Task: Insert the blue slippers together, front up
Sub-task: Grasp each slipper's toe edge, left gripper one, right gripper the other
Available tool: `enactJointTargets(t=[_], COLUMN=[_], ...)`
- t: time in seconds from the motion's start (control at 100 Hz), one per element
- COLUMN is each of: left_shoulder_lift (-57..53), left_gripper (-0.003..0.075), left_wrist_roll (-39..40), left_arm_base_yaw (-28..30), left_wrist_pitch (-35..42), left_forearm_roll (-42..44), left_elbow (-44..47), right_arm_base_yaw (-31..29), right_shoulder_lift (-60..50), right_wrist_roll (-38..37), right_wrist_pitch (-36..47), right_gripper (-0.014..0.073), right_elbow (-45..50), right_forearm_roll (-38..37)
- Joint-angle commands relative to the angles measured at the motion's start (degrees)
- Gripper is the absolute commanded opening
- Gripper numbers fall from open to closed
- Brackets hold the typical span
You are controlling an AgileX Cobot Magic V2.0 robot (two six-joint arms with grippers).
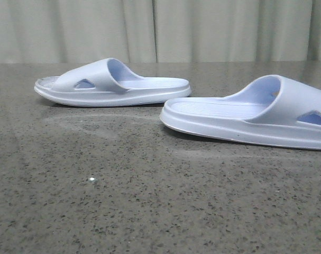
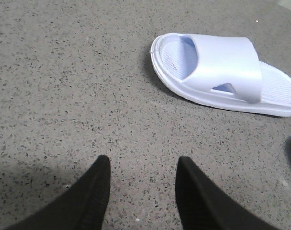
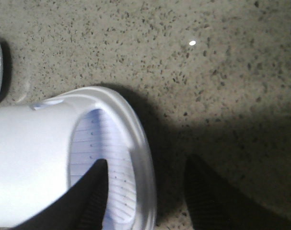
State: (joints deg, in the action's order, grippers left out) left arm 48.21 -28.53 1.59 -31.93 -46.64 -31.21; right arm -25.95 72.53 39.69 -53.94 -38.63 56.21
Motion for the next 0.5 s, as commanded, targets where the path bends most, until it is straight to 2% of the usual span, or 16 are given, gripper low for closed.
enactJointTargets(t=[0.0, 0.23, 0.28, 0.33, 0.49], left_shoulder_lift=[-0.1, -0.1, -0.1, -0.1, 1.7], left_gripper=[0.028, 0.028, 0.028, 0.028, 0.028], left_wrist_roll=[-0.2, -0.2, -0.2, -0.2, -0.8], left_arm_base_yaw=[-0.2, -0.2, -0.2, -0.2, -0.2], left_wrist_pitch=[1.6, 1.6, 1.7, 1.7, 2.0], left_forearm_roll=[-2.3, -2.3, -2.3, -2.6, -3.4], left_elbow=[-2.0, -2.0, -2.0, -2.0, -2.8], right_arm_base_yaw=[-1.4, -1.4, -1.4, -1.4, -1.4], right_shoulder_lift=[1.8, 8.0, 8.9, 9.8, 11.1], right_wrist_roll=[4.0, 10.0, 11.2, 11.9, 11.9], right_wrist_pitch=[-4.0, -8.5, -9.8, -10.6, -11.1], right_gripper=[0.0307, 0.0306, 0.0283, 0.0216, -0.0101], right_elbow=[-1.7, -1.7, -1.7, -1.7, -1.7], right_forearm_roll=[5.7, 10.4, 11.3, 11.4, 11.4])
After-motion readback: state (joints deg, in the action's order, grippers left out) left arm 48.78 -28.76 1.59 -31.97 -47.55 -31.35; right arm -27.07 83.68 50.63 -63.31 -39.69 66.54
